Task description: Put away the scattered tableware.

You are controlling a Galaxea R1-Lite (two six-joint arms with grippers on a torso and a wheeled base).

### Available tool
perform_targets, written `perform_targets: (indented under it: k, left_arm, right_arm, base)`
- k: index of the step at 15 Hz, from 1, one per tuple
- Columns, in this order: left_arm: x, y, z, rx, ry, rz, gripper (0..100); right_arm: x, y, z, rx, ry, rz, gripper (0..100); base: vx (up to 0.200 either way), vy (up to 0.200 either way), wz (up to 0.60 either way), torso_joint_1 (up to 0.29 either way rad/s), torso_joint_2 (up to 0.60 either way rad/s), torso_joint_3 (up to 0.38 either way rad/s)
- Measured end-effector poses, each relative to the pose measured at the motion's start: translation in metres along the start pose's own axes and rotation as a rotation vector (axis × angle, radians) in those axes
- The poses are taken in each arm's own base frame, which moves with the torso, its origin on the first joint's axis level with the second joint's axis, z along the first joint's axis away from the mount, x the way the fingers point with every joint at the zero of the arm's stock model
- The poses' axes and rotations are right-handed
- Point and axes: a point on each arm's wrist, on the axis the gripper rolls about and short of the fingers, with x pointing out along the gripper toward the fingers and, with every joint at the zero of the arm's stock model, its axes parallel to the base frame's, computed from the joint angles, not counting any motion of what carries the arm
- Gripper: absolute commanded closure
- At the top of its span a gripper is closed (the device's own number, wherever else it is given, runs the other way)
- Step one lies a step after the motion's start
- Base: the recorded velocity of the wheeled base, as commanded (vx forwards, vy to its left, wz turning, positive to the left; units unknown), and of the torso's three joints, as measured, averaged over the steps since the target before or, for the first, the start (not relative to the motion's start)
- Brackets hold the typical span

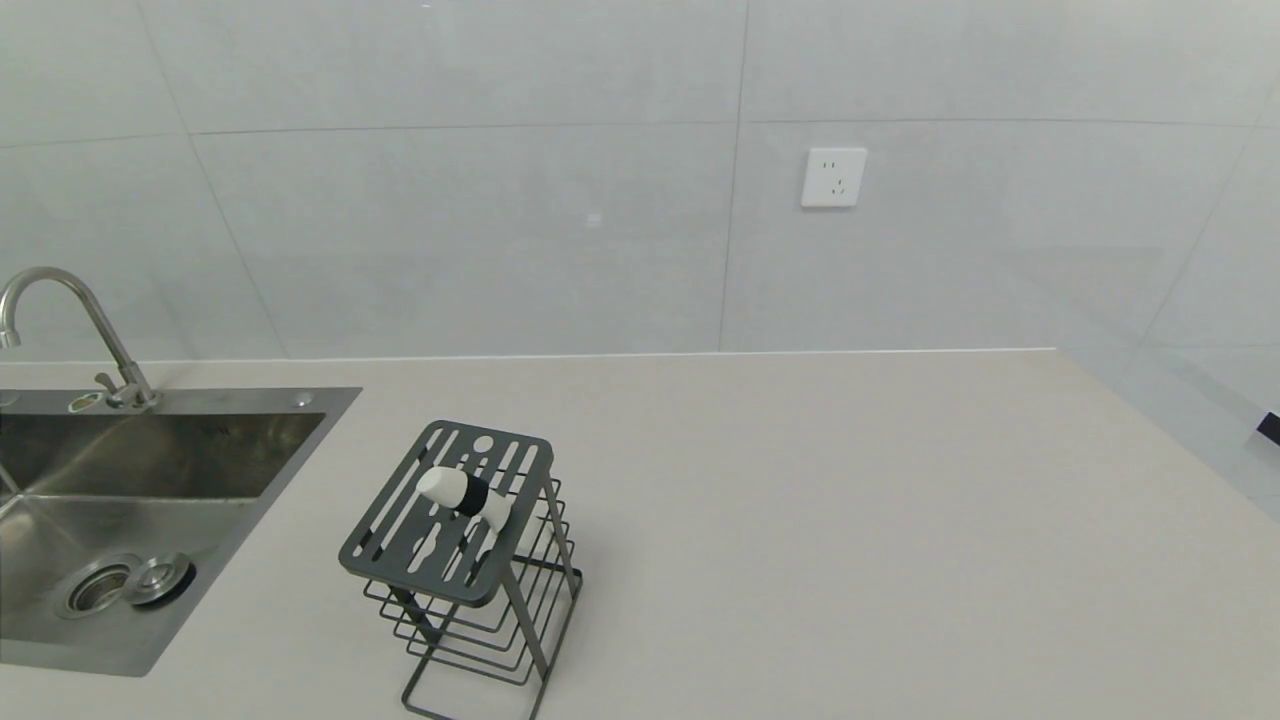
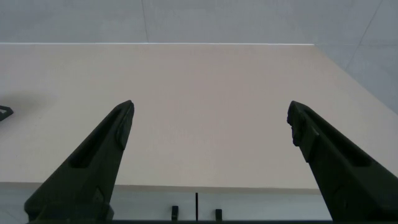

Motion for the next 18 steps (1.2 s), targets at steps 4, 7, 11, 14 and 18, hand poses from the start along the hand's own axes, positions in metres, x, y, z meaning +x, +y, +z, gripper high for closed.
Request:
perform_targets:
  k: [4,7,11,14,18]
  left_arm:
    - [-0.012,-0.007,-0.041,-0.062,0.268,0.276,0]
    - [-0.015,-0.005,-0.043,-0.076,0.282,0.437,0]
    - [-0.017,-0.005,-0.049,-0.181,0.326,0.522,0]
    - [-0.017,-0.005,-0.048,-0.189,0.319,0.519,0]
    - [-0.017,-0.005,-0.048,-0.204,0.312,0.52,0]
  right_arm:
    - [0.0,0.0,0.0,0.001,0.0,0.0,0]
    - [0.0,0.0,0.0,0.002,0.0,0.0,0]
    - [0.0,0.0,0.0,0.002,0.0,0.0,0]
    - [0.0,0.0,0.0,0.002,0.0,0.0,0]
    - [0.0,0.0,0.0,0.002,0.0,0.0,0]
  base:
    - [0.0,0.0,0.0,0.0,0.0,0.0]
    - [0.0,0.0,0.0,0.0,0.0,0.0]
    - [0.0,0.0,0.0,0.0,0.0,0.0]
    - [0.0,0.0,0.0,0.0,0.0,0.0]
    - [0.0,0.0,0.0,0.0,0.0,0.0]
